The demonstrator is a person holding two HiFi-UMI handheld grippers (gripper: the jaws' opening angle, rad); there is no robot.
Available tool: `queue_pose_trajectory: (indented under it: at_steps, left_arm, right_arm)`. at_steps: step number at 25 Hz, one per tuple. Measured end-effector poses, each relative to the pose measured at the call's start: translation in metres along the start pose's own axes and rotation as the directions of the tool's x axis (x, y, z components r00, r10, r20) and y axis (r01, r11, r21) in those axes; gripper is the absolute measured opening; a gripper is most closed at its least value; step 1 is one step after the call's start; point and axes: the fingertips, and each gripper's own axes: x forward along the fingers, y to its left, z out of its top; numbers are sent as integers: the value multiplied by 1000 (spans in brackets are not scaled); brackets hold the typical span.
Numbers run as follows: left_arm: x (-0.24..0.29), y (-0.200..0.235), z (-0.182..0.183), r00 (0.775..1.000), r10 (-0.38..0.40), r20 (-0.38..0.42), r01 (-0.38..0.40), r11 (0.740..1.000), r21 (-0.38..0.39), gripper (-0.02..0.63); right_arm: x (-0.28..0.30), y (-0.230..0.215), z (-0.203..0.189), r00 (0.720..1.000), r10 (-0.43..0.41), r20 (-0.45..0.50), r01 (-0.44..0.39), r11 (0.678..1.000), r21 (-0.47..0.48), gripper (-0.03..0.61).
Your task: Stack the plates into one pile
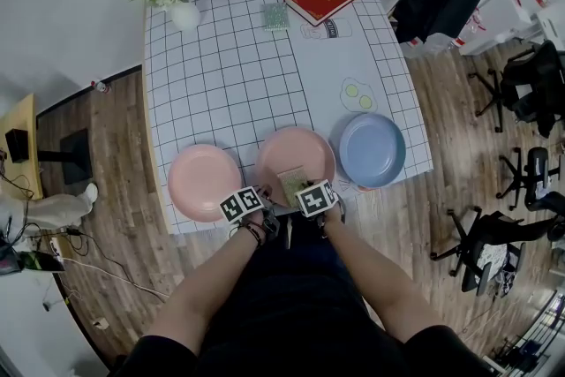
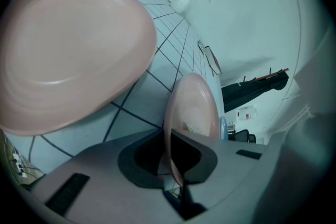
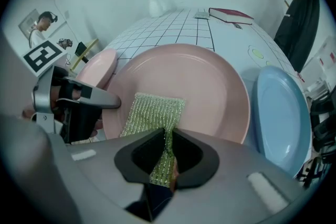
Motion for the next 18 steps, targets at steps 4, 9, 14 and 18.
queue_pose_trajectory:
  at_steps: [4, 9, 14, 18]
  left_arm:
    - [0, 0, 0, 1000, -1, -2, 1, 1000, 3, 17]
    - [1, 0, 1, 1000, -1, -5, 1, 1000, 13, 17]
    - [0, -2, 1, 1000, 11, -21, -10, 997, 76, 17]
    - [-3, -2, 3, 999, 46, -28, -41, 985, 167, 55]
  right_arm:
    - [3, 9, 3, 1000, 25, 3, -26, 999, 40, 57]
    - [10, 24, 9, 999, 51, 16, -52, 998, 36, 57]
    - [11, 23, 5, 999, 42, 35, -44, 997, 59, 57]
    - [4, 14, 4, 998, 20, 66, -27, 994, 109, 56]
